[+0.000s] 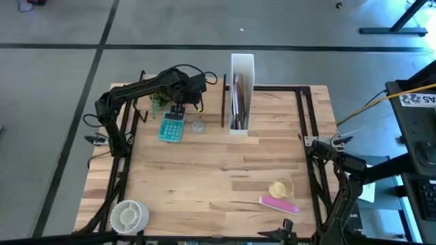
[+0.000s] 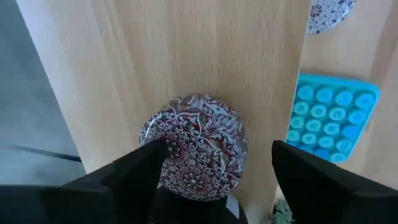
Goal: Stock shelves
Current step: Remove the red scented candle from the shelf
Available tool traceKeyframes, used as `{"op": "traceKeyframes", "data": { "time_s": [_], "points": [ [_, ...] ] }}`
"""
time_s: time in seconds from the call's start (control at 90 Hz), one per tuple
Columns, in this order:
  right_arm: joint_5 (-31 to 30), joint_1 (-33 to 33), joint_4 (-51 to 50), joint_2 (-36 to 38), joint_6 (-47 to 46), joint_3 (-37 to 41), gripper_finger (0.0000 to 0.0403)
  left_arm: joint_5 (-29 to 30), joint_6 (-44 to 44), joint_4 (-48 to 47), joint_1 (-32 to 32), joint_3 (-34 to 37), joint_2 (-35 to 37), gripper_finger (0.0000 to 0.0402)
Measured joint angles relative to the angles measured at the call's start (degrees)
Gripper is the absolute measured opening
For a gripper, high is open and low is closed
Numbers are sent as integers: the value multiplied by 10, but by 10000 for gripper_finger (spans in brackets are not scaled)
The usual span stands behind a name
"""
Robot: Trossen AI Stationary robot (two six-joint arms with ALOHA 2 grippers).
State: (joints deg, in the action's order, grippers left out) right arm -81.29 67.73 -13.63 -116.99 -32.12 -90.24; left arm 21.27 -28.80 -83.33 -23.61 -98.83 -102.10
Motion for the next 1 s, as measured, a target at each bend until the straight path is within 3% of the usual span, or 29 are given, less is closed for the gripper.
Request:
{"op": "traceKeyframes", "data": {
  "time_s": [0.411, 1.0],
  "points": [
    [35, -18, -3, 0, 11, 0, 207, -6, -13, -2, 31, -29, -3, 281],
    [56, -18, 1, 0, 9, 0, 207, -27, -5, 44, -10, 4, -3, 281]
  ]
}}
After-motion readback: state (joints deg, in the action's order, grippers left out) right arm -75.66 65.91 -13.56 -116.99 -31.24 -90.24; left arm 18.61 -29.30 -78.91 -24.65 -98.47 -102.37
